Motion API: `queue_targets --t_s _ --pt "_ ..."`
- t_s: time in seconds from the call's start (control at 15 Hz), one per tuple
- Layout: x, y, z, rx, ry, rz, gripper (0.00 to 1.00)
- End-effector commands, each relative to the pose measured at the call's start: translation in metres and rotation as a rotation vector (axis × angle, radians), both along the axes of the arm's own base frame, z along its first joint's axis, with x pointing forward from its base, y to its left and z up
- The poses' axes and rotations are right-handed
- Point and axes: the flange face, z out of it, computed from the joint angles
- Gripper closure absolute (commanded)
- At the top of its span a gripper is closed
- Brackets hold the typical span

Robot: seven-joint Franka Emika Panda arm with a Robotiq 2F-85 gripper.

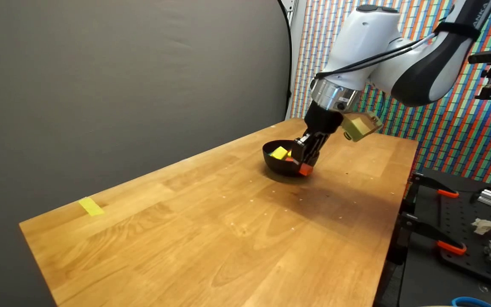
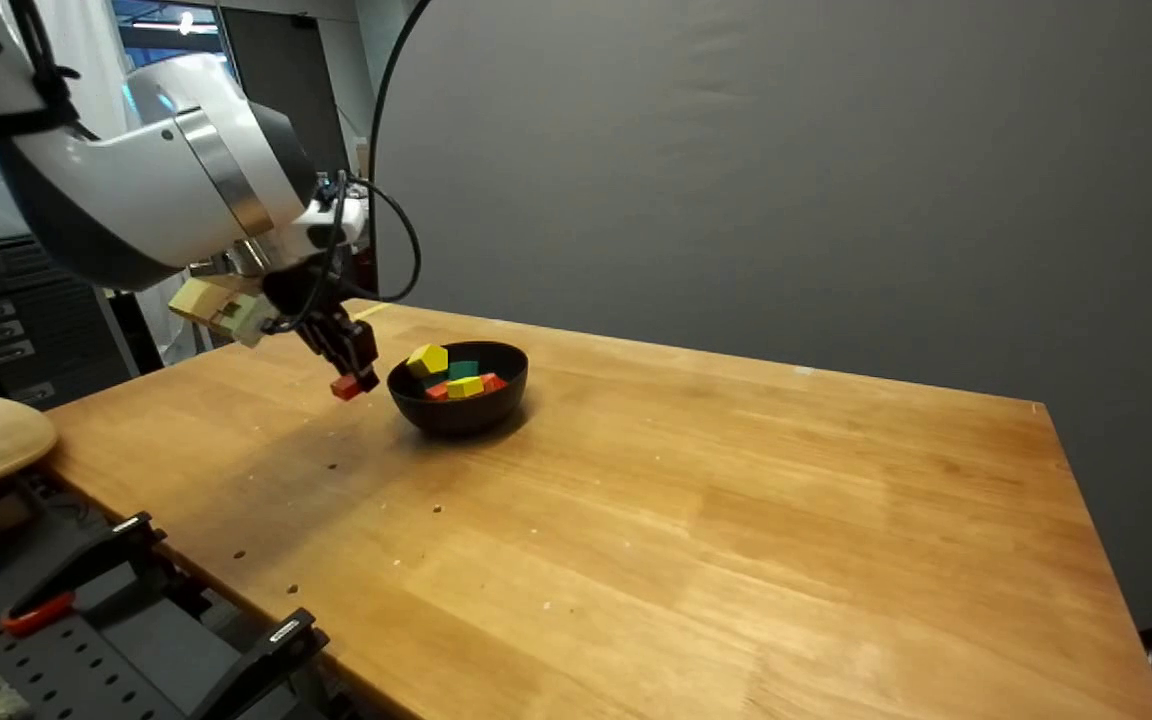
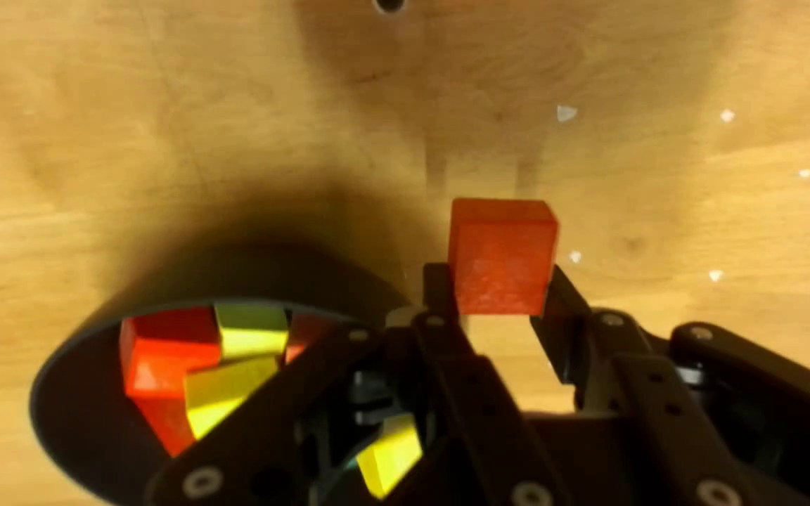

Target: Put all the blocks on the table in the black bowl

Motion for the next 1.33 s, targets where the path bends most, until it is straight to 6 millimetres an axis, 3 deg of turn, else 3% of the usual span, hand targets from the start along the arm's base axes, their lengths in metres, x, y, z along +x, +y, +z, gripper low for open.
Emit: queue_targets --t_s 0.0,0.13,0.33,0.47,0.6,0.8,0.93,1.27 --pt "0.01 -0.006 0.055 -0.108 -0.111 -0.01 0.84" --pt "0.026 -0.017 0.059 -0.167 -0.115 -0.023 0.84" --pt "0.05 -0.04 0.05 -0.212 -0.081 -0.024 0.83" --pt "0.067 -0.054 0.042 -0.196 -0.066 0.013 0.41" --pt "0.076 -0.061 0.039 -0.148 -0.075 0.089 0.38" --pt "0.068 -0.057 0.036 -0.057 -0.109 0.212 0.17" --pt "0.059 -0.047 0.048 -0.063 -0.124 0.318 0.01" --pt "0.044 -0.019 0.087 -0.116 -0.185 0.492 0.0"
